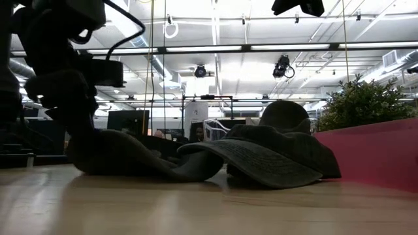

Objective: Pick & Place hat
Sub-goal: Put the left black cap into the transparent bin

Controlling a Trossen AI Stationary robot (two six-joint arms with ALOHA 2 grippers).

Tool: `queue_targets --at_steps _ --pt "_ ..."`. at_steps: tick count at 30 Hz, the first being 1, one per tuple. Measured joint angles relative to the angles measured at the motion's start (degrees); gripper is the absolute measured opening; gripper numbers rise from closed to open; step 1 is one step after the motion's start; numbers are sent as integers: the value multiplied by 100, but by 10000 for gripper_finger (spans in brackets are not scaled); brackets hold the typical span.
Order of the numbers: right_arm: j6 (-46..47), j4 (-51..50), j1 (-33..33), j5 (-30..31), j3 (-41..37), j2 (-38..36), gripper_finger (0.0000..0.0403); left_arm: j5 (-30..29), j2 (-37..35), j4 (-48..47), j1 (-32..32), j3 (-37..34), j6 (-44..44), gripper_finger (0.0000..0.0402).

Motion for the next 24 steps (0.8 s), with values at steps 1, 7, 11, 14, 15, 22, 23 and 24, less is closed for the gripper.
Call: queue_targets --at_steps 1,7,11,14,15,22,23,24 --pt "0 3 0 0 0 0 50 219 -34 -14 13 0 -7 30" --pt "-43 7 0 1 0 0 50 1405 -424 -246 -24 189 -109 9" --pt "-138 7 0 2 0 0 50 1584 -862 -916 -36 602 -196 9" --pt "-154 7 0 2 0 0 50 1225 -1231 -1601 -24 1065 -300 9" --pt "-163 6 0 1 0 0 50 1053 -1338 -1816 -16 1231 -307 9" --pt "-351 7 0 2 0 0 50 -467 -1978 -2892 208 2542 -489 9" --pt "-370 12 0 2 0 0 50 -664 -2039 -2960 249 2743 -485 9" --pt "-392 16 0 3 0 0 50 -826 -2089 -3031 288 2919 -471 9"
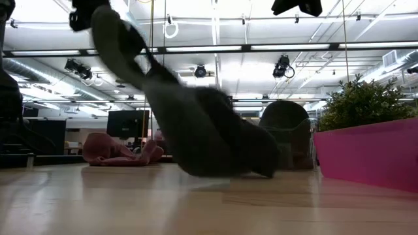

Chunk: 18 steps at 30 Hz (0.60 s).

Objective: Pick & Place hat
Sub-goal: Put the left black cap into the transparent bin

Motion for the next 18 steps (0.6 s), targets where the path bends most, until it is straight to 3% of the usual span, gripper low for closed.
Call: queue_targets --at_steps 7,13,18 --pt "-62 0 0 1 0 0 50 -659 -158 -55 285 1112 354 9" --pt "-131 95 7 0 0 0 50 -998 -155 -39 488 1645 417 9" --pt "-1251 791 207 0 0 0 50 -1037 -152 166 740 1793 -178 8"
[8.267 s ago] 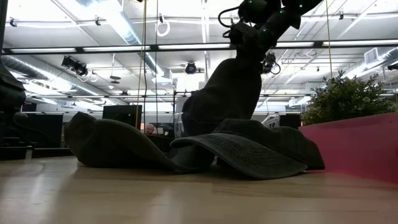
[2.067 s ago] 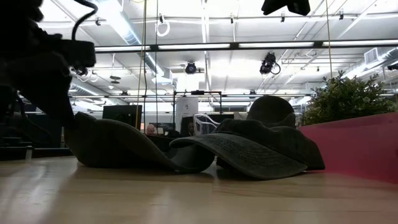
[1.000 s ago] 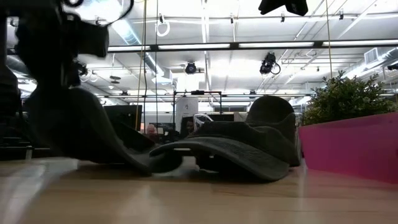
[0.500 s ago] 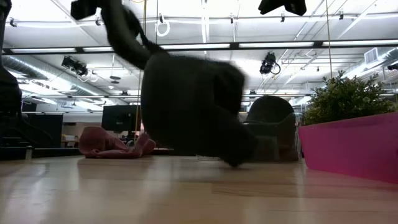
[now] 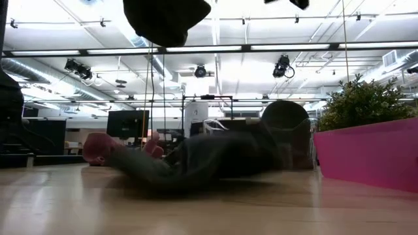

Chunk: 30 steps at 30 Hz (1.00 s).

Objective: Pick & Place hat
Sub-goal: Put the left black cap into the transparent bin

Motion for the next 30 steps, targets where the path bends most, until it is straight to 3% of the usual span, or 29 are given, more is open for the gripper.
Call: queue_targets --at_steps 5,11,17,23,27,30 --pt "-1612 1038 367 -3 0 0 50 -5 4 565 221 -1 -263 8" --pt "-2695 1914 506 -1 0 0 74 234 4 1196 435 -2 -183 8" --pt "-3187 2513 482 -27 0 -2 169 575 32 1484 595 -2 -61 8" --pt "-4268 2823 512 7 2 85 277 871 145 1728 734 -6 9 8" --pt "-4695 2836 512 19 0 315 318 1077 246 1944 807 -7 107 8" --pt "-4858 2850 516 185 0 499 327 1229 299 2071 838 1 197 8"
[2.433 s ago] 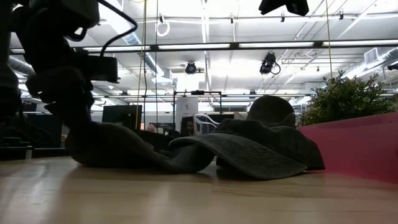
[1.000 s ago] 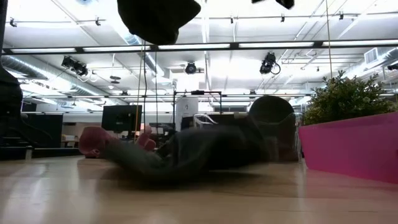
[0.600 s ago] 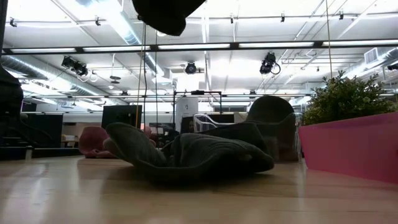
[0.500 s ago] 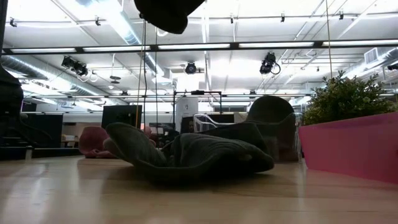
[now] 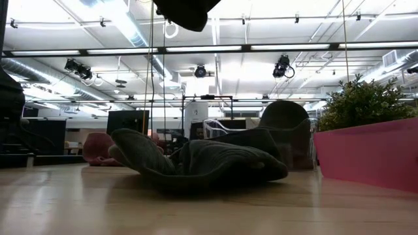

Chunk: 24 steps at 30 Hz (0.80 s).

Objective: Pick & Place hat
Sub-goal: Put the left black cap into the transparent bin

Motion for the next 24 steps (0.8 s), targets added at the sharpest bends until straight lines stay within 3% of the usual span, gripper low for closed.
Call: queue_targets --at_steps 4,7,13,18,24 --pt "-246 113 20 629 -2 197 314 164 25 -40 31 -9 6 8" --pt "-274 206 20 675 -2 238 283 325 51 -12 31 -7 148 8" --pt "-184 199 22 559 -2 238 160 837 115 11 31 -7 568 8" --pt "-35 -9 19 51 -2 240 25 1115 126 195 33 -7 955 8" --pt "862 -201 -169 -863 4 231 12 2124 134 687 33 -9 2087 8"
